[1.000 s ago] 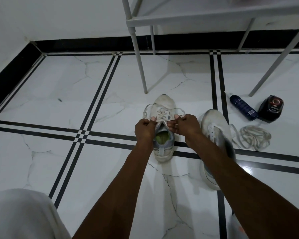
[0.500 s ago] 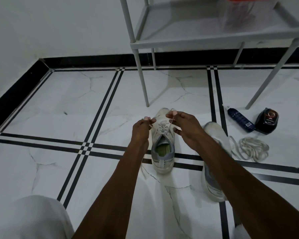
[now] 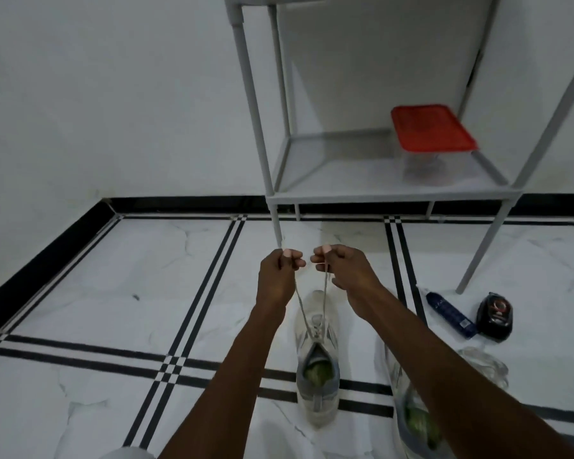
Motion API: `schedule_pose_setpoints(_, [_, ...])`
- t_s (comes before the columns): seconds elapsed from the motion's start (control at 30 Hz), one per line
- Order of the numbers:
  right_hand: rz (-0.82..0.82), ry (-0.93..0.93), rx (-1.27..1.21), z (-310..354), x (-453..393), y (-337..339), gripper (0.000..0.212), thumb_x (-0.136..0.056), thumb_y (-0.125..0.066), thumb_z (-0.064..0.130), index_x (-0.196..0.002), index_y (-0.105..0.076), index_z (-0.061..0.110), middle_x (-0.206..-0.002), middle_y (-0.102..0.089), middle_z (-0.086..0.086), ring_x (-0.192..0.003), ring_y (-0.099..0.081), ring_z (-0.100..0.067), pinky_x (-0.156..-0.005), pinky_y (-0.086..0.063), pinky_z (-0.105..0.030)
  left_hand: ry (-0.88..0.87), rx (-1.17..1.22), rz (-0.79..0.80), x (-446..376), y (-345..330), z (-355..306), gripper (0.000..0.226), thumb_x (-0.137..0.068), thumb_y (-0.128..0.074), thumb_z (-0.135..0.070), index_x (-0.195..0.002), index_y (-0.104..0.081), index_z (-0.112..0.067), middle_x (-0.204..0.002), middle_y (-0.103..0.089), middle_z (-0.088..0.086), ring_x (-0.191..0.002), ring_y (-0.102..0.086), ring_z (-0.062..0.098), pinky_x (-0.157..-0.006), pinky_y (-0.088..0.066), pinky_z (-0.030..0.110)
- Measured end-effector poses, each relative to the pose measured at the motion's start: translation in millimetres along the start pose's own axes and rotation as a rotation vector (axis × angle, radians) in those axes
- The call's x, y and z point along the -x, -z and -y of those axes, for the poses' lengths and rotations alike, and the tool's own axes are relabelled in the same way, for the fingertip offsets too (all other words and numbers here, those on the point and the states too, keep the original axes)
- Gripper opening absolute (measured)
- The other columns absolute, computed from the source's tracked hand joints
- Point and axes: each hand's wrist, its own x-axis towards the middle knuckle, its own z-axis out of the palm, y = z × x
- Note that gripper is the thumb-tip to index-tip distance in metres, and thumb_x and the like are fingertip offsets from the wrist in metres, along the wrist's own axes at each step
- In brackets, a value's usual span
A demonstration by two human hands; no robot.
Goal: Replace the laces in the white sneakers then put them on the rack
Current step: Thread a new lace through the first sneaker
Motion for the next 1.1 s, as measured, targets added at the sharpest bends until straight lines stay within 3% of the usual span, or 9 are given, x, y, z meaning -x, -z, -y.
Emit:
schedule_pose_setpoints(0.1, [-0.029, 0.067, 0.005, 26.3, -3.6, -2.1, 0.026, -0.105, -0.048, 0.024, -0.107, -0.071, 0.012, -0.098, -0.076, -0.001, -0.084, -0.068, -0.009, -0.064, -0.041, -0.018, -0.058, 0.003, 0.011, -6.6, 2.2, -25.6, 0.034, -0.11, -0.04, -0.026, -0.102, -0.07, -0.012, -0.089, -0.073, 0.002, -0.092, -0.067, 0.014, -0.076, -0.049, 0.024])
schedule_pose_setpoints(0.23, [-0.05, 0.21, 0.06, 61.5, -8.4, -5.5, 0.027, -0.104, -0.048, 0.023, -0.102, -0.072, 0.01, -0.092, -0.076, -0.003, -0.076, -0.069, -0.006, -0.057, -0.043, -0.007, -0.144, 0.035, 0.008, -16.6, 0.1, -61.3, 0.034, -0.109, -0.042, -0.024, -0.098, -0.074, -0.017, -0.087, -0.074, 0.0, -0.092, -0.069, 0.015, -0.086, -0.052, 0.028])
schedule_pose_setpoints(0.37, [-0.074, 0.328, 0.075, 87.8, -6.5, -8.5, 0.027, -0.104, -0.05, 0.021, -0.093, -0.073, 0.012, -0.083, -0.076, -0.001, -0.07, -0.068, -0.002, -0.061, -0.047, -0.011, -0.212, 0.052, -0.034, -18.9, -2.1, -88.2, 0.029, -0.107, -0.048, -0.024, -0.098, -0.076, -0.023, -0.088, -0.076, -0.006, -0.092, -0.07, 0.008, -0.086, -0.054, 0.029])
schedule_pose_setpoints(0.53, [-0.141, 0.436, 0.17, 108.0, -4.1, -8.2, 0.022, -0.1, -0.057, 0.025, -0.096, -0.077, 0.018, -0.085, -0.075, 0.007, -0.079, -0.07, -0.004, -0.074, -0.055, -0.022, -0.257, 0.117, -0.084, -16.3, -5.0, -113.9, 0.02, -0.103, -0.057, -0.028, -0.099, -0.076, -0.021, -0.086, -0.076, -0.004, -0.086, -0.072, 0.006, -0.084, -0.056, 0.028])
schedule_pose_setpoints(0.67, [-0.172, 0.452, 0.147, 112.4, 2.0, -3.3, 0.014, -0.096, -0.064, 0.025, -0.095, -0.078, 0.025, -0.084, -0.075, 0.009, -0.079, -0.071, -0.005, -0.081, -0.06, -0.033, -0.264, 0.16, -0.09, -9.8, -7.2, -125.3, 0.017, -0.1, -0.063, -0.028, -0.106, -0.077, -0.02, -0.095, -0.077, -0.005, -0.089, -0.072, 0.005, -0.085, -0.056, 0.027])
schedule_pose_setpoints(0.83, [-0.194, 0.462, 0.149, 114.6, 6.0, 3.2, 0.009, -0.089, -0.073, 0.022, -0.096, -0.078, 0.022, -0.087, -0.076, 0.009, -0.084, -0.07, -0.004, -0.084, -0.059, -0.032, -0.209, 0.29, -0.07, -2.0, -8.1, -130.5, 0.009, -0.095, -0.07, -0.025, -0.1, -0.077, -0.026, -0.095, -0.077, -0.005, -0.092, -0.072, 0.005, -0.086, -0.055, 0.024])
schedule_pose_setpoints(0.93, [-0.171, 0.455, 0.147, 115.1, 7.6, 3.2, 0.011, -0.089, -0.074, 0.026, -0.096, -0.079, 0.02, -0.086, -0.076, 0.007, -0.084, -0.071, -0.006, -0.083, -0.06, -0.032, -0.187, 0.377, -0.052, 0.7, -6.5, -129.9, 0.015, -0.092, -0.074, -0.021, -0.105, -0.078, -0.018, -0.097, -0.078, -0.001, -0.095, -0.073, 0.008, -0.09, -0.057, 0.027])
schedule_pose_setpoints(1.1, [-0.135, 0.443, 0.124, 120.4, 12.1, -3.0, 0.017, -0.088, -0.074, 0.031, -0.099, -0.079, 0.02, -0.088, -0.076, 0.008, -0.084, -0.071, -0.004, -0.08, -0.058, -0.026, -0.137, 0.391, -0.052, 2.0, -4.5, -131.7, 0.014, -0.092, -0.073, -0.023, -0.105, -0.078, -0.02, -0.1, -0.077, -0.004, -0.098, -0.071, 0.006, -0.089, -0.055, 0.027])
